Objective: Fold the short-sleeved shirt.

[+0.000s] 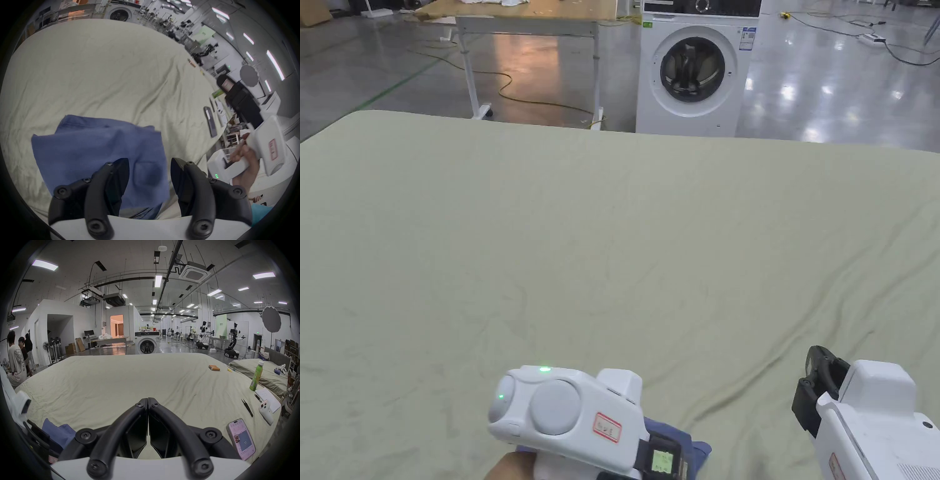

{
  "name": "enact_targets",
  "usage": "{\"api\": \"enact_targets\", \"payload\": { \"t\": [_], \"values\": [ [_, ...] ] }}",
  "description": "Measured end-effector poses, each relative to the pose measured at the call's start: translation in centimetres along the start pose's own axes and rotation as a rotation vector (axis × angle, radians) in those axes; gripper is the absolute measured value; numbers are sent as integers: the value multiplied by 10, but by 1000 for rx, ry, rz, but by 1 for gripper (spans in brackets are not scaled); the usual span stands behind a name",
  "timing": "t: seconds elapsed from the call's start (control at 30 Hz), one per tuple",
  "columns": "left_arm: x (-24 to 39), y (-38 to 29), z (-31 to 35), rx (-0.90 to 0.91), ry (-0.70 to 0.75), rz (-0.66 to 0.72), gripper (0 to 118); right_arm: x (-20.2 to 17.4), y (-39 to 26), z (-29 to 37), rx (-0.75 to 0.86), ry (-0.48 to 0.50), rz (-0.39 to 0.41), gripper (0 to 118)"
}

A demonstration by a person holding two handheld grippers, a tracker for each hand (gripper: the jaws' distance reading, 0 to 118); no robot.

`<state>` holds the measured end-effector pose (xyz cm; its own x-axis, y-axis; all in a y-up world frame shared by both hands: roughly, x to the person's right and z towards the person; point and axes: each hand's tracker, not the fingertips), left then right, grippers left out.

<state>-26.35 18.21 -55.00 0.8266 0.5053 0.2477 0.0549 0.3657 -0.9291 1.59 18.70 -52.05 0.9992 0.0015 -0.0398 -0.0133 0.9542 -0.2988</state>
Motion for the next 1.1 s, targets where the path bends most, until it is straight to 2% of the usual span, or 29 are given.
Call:
{"api": "enact_targets", "payload": {
  "t": [0.17,0.2,0.27,0.33,0.4,0.43,0.53,0.67,0.77,0.9,0.97,1.1],
  "values": [
    [-20,-8,21,95,-49,21,54,0,5,2,17,-1,9,0],
    [-24,-10,18,89,-46,24,51,0,5,2,18,0,9,0],
    [-32,-16,4,69,-44,69,37,0,6,2,19,-1,13,0],
    [-38,-22,-15,52,-111,90,24,-1,5,2,18,-1,15,0],
    [-42,-28,-38,40,-139,96,22,-1,5,1,15,-1,15,0],
    [-41,-31,-48,44,-125,91,21,-2,4,1,13,-2,16,0],
    [-43,-39,-70,78,-45,53,6,-2,3,0,10,-2,13,0],
    [-48,-46,-66,115,-106,80,5,-4,3,0,10,-1,15,0],
    [-47,-43,-47,128,-113,40,5,-7,5,-1,13,4,18,0],
    [-48,-32,-7,289,-70,-36,5,-13,12,-5,33,12,25,0],
    [-49,-23,16,400,12,-84,5,-18,17,-8,48,15,29,0],
    [-52,-11,51,648,264,-166,5,-29,29,-15,99,16,36,0]
  ]
}}
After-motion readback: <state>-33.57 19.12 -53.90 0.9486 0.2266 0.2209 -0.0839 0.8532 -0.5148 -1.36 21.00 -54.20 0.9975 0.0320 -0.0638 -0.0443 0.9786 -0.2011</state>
